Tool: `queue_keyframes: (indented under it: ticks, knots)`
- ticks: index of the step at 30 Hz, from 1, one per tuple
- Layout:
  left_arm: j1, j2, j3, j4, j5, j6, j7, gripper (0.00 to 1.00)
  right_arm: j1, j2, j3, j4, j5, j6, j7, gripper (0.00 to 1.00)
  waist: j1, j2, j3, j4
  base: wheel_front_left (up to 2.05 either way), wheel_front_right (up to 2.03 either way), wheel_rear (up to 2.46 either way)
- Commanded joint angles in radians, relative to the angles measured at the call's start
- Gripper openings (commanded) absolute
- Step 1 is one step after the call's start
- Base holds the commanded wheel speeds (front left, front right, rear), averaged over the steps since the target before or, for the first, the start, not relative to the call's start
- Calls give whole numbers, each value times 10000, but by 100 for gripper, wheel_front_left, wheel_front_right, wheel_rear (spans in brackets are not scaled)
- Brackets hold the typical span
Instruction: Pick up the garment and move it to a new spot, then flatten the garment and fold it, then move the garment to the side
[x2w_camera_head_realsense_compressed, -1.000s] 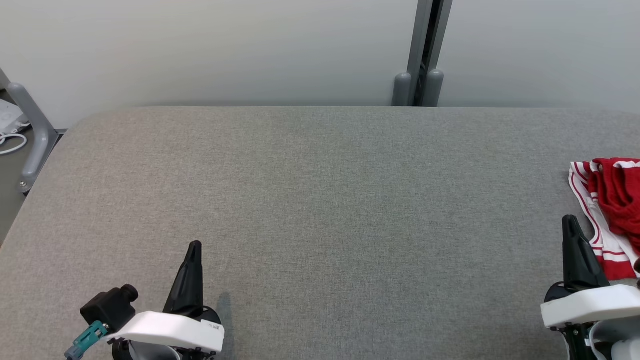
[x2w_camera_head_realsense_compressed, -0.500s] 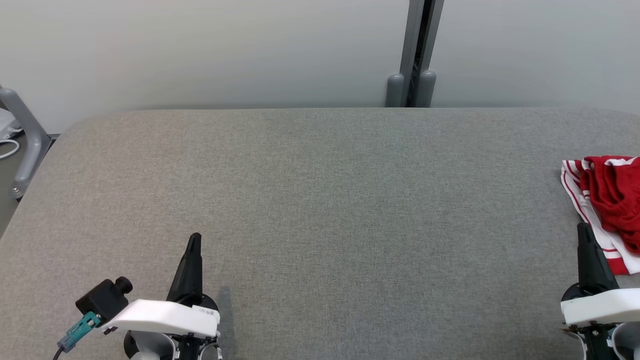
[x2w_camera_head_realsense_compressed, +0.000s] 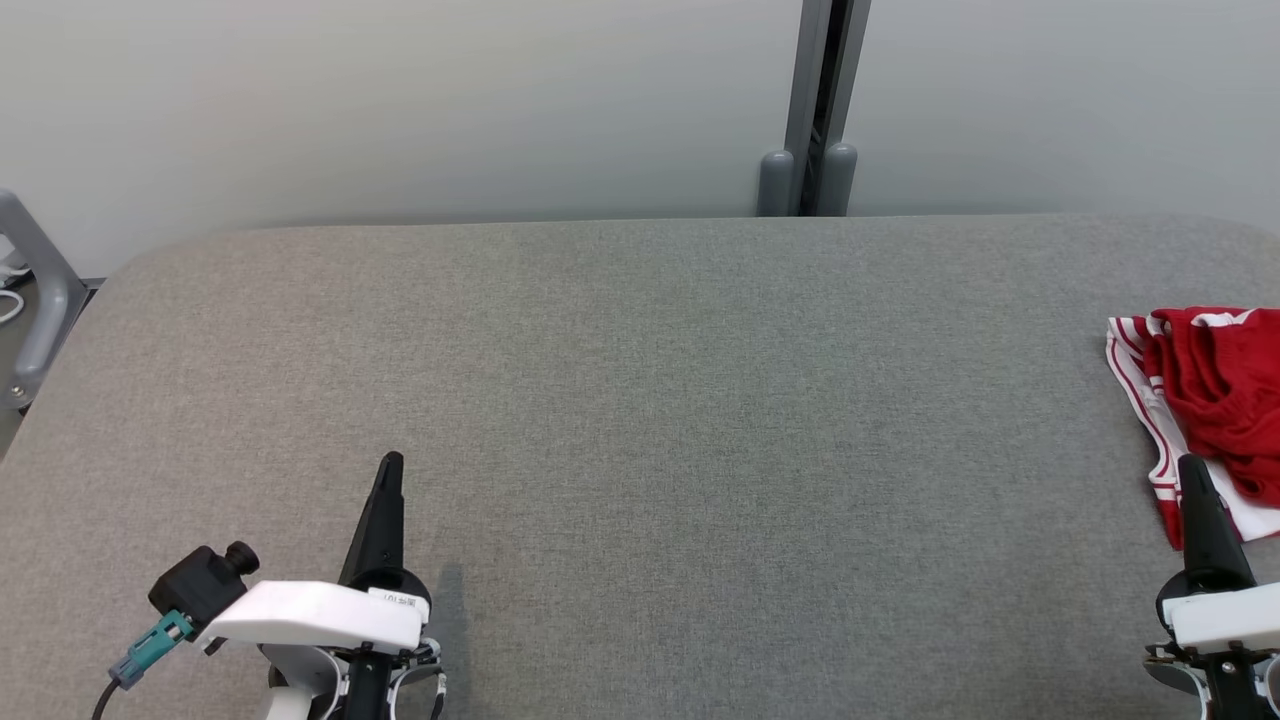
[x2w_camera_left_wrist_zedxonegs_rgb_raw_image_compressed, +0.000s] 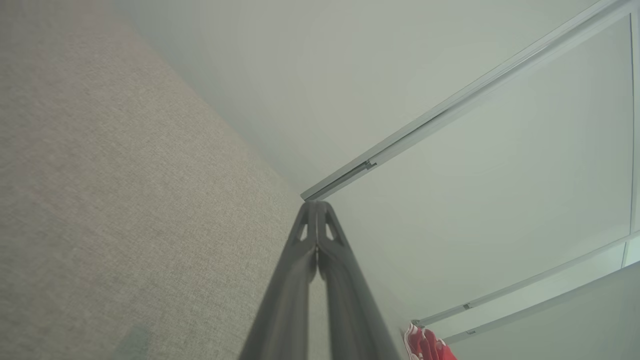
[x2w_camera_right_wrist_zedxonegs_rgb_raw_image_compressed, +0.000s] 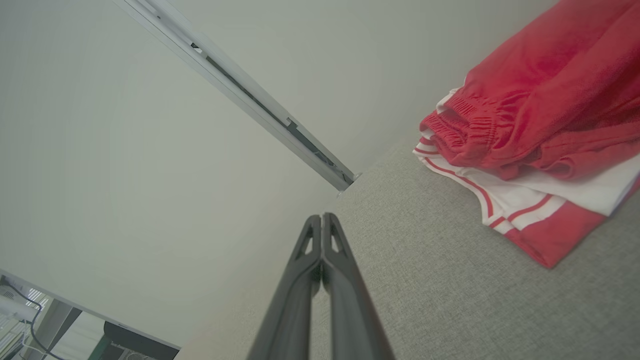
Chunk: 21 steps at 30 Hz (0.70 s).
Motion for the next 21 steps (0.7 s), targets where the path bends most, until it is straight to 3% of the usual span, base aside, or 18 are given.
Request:
queue_keyframes:
  ticks: [1, 21]
  knots:
    - [-303, 45, 9, -44, -234, -89, 28, 0, -44, -58, -79, -82, 279, 1, 106, 0, 0, 0, -4, -11, 0, 0, 0]
    - [-746, 60, -49, 292, -2210, -208, 449, 0, 61, -49, -639, -27, 2764, 1, 877, 0, 0, 0, -72, -250, 0, 0, 0]
